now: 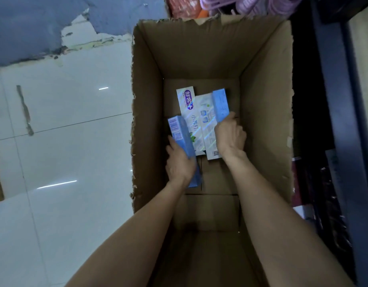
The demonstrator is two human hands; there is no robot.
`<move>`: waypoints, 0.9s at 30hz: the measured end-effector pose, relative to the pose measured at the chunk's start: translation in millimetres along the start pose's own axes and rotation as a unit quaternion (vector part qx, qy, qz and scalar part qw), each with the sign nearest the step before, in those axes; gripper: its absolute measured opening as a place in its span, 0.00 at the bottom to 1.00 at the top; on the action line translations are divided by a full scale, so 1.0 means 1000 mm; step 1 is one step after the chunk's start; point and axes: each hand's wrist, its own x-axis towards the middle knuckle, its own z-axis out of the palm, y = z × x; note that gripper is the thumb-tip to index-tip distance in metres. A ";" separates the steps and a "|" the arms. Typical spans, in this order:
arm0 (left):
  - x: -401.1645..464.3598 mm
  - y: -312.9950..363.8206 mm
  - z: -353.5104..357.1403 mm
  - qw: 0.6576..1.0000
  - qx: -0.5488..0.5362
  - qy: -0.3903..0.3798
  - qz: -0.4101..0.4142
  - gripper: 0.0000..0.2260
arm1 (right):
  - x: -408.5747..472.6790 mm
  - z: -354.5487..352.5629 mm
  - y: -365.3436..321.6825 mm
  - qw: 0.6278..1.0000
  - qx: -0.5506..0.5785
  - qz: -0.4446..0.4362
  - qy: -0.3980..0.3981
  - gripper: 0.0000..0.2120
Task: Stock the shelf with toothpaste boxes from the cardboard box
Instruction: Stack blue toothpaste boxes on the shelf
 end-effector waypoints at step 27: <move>-0.371 0.052 -0.289 0.854 -0.212 -0.382 0.283 0.13 | -0.479 -0.316 0.074 0.826 0.558 0.077 -0.022 0.27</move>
